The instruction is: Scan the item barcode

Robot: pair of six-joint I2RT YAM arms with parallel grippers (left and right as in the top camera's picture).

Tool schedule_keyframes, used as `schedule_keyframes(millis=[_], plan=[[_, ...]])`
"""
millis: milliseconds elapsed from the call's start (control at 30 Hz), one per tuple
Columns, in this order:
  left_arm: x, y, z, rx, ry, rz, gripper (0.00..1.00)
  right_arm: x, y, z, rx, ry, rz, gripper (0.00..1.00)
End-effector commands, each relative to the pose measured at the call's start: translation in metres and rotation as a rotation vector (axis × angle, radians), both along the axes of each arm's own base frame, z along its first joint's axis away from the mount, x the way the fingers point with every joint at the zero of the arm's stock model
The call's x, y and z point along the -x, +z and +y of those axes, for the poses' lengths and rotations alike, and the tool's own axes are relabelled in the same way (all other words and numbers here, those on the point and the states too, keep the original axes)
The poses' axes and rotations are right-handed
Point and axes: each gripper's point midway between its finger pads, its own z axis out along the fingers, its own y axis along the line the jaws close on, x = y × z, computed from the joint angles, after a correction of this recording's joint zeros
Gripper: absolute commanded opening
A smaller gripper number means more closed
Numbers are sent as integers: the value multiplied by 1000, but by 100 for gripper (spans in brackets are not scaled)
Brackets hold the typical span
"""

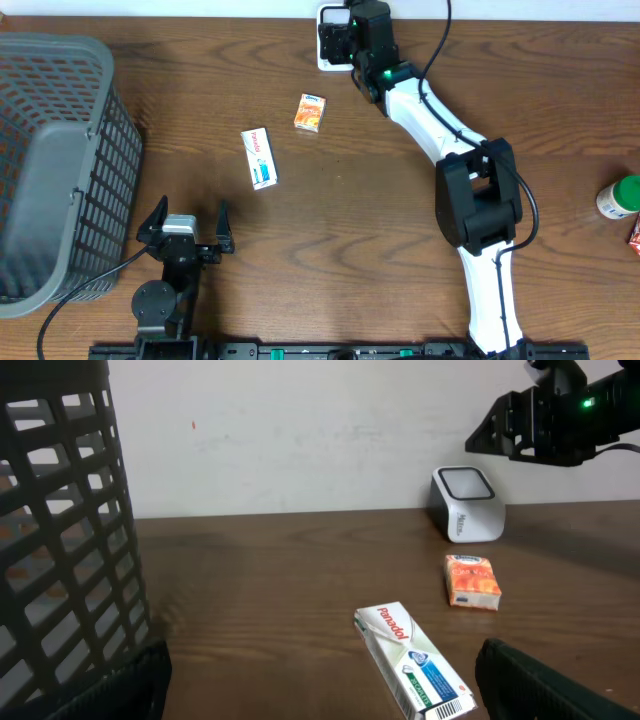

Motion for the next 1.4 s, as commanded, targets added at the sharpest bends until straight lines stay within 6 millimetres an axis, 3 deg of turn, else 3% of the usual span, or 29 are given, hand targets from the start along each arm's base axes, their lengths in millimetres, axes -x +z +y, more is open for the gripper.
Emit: schedule_keyframes(millis=[0, 100, 267, 433, 533, 667, 833, 1033, 1200, 1367], plan=[[0, 2, 1, 5, 8, -8, 96, 17, 32, 25, 43, 62, -39, 82], [0, 2, 1, 5, 8, -8, 96, 37, 17, 38, 137, 131, 14, 97], [0, 2, 1, 5, 8, -8, 96, 77, -24, 48, 328, 345, 129, 99], [0, 2, 1, 5, 8, -8, 96, 106, -55, 26, 489, 509, 244, 99], [0, 2, 1, 5, 8, -8, 96, 121, -64, 17, 499, 643, 280, 99], [0, 2, 1, 5, 8, -8, 96, 113, -69, 4, 576, 716, 227, 94], [0, 2, 1, 5, 8, -8, 96, 119, -83, 16, 589, 866, 164, 92], [0, 2, 1, 5, 8, -8, 96, 131, -99, 29, 531, 961, 166, 81], [0, 2, 1, 5, 8, -8, 96, 124, -106, 34, 522, 960, 134, 87], [0, 2, 1, 5, 8, -7, 96, 120, -131, 39, 521, 964, 138, 94]])
